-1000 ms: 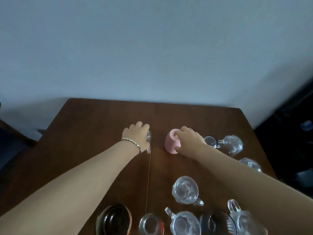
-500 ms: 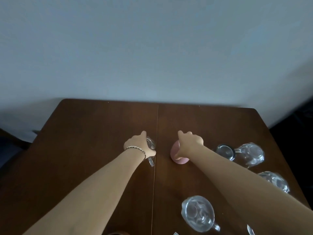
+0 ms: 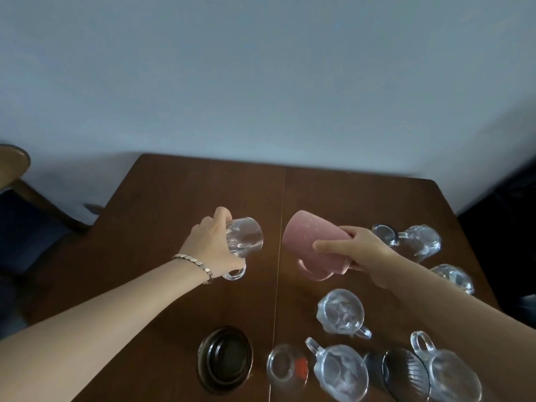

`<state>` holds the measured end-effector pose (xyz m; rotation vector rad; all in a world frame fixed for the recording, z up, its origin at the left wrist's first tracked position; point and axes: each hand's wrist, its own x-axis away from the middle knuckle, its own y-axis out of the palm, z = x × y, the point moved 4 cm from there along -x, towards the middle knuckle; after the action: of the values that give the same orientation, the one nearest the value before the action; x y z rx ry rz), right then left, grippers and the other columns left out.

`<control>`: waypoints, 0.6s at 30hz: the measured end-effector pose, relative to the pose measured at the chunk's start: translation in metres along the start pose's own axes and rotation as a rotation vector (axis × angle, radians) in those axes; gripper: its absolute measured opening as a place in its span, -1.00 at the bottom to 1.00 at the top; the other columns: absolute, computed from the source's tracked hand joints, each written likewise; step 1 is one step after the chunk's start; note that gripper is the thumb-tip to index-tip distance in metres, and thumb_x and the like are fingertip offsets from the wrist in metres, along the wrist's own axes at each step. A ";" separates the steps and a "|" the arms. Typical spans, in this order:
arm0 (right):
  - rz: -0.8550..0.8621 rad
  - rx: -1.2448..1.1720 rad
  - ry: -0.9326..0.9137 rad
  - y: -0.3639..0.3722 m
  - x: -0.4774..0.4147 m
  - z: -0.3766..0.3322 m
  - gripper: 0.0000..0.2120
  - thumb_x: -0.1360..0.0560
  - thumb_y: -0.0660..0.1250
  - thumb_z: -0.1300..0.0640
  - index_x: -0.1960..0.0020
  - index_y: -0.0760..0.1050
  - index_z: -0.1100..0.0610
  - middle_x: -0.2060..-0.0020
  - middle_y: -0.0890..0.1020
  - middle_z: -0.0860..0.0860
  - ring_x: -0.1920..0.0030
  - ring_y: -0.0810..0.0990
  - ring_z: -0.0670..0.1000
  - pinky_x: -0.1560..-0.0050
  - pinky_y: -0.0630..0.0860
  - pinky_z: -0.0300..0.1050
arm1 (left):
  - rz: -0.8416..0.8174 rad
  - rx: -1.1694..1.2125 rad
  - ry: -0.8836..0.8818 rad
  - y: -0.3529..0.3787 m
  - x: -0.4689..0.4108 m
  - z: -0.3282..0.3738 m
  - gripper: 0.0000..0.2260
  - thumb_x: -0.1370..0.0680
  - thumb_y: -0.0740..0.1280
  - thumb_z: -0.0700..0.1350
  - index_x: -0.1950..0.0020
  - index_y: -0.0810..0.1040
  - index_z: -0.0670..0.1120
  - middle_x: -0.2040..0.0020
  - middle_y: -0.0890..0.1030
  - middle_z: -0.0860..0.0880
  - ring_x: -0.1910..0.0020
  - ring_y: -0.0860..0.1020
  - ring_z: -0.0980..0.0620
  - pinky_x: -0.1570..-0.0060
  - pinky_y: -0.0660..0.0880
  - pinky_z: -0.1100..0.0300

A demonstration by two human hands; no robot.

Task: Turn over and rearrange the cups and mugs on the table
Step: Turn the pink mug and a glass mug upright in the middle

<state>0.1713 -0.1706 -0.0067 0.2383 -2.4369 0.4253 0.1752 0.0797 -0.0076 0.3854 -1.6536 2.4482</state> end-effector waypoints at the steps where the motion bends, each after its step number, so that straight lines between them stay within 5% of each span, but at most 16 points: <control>1: -0.094 -0.103 0.042 0.006 0.007 0.004 -0.29 -0.16 0.60 0.06 -0.24 0.46 0.22 -0.02 0.60 0.09 -0.02 0.61 0.09 0.00 0.58 -0.06 | -0.022 -0.018 0.002 -0.001 0.008 -0.003 -0.33 -0.27 0.49 -0.08 -0.29 0.25 0.00 -0.10 0.43 -0.07 -0.03 0.50 -0.07 0.08 0.54 0.14; 4: -0.318 -0.289 0.117 0.026 0.027 0.017 -0.34 -0.14 0.55 0.09 -0.17 0.46 0.27 0.01 0.60 0.15 0.02 0.59 0.10 0.03 0.55 -0.08 | -0.079 -0.059 -0.013 -0.004 0.030 -0.013 -0.19 -0.28 0.48 -0.11 -0.45 0.19 0.02 -0.26 0.36 -0.08 -0.17 0.47 -0.09 -0.06 0.56 0.08; 8: -0.409 -0.192 0.032 0.037 0.045 0.018 -0.30 -0.06 0.51 0.10 -0.16 0.46 0.29 0.06 0.61 0.13 0.10 0.62 0.05 0.21 0.60 -0.18 | -0.071 -0.039 -0.072 -0.012 0.053 -0.027 -0.24 -0.29 0.46 -0.20 -0.44 0.25 -0.02 -0.30 0.34 -0.07 -0.18 0.48 -0.09 -0.02 0.54 0.11; 13: -0.232 -0.173 -0.118 0.042 0.048 0.020 -0.38 -0.12 0.47 0.27 -0.15 0.40 0.10 -0.01 0.57 0.10 0.04 0.60 0.07 0.25 0.63 -0.17 | -0.052 0.000 -0.111 -0.015 0.071 -0.046 -0.28 -0.22 0.48 -0.30 -0.33 0.32 -0.03 -0.21 0.36 -0.07 0.09 0.50 -0.07 0.19 0.56 0.13; 18: -0.018 -0.168 -0.150 0.059 0.025 0.034 -0.26 -0.16 0.60 0.24 -0.26 0.36 0.10 -0.08 0.56 0.12 -0.09 0.57 0.13 0.08 0.60 -0.03 | -0.025 -0.002 -0.127 -0.017 0.077 -0.061 -0.28 -0.23 0.52 -0.25 -0.32 0.32 -0.02 -0.23 0.36 -0.08 0.02 0.50 -0.07 0.17 0.54 0.13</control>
<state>0.1165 -0.1293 -0.0306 0.2260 -2.5984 0.1986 0.0988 0.1417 0.0096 0.5696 -1.6876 2.4501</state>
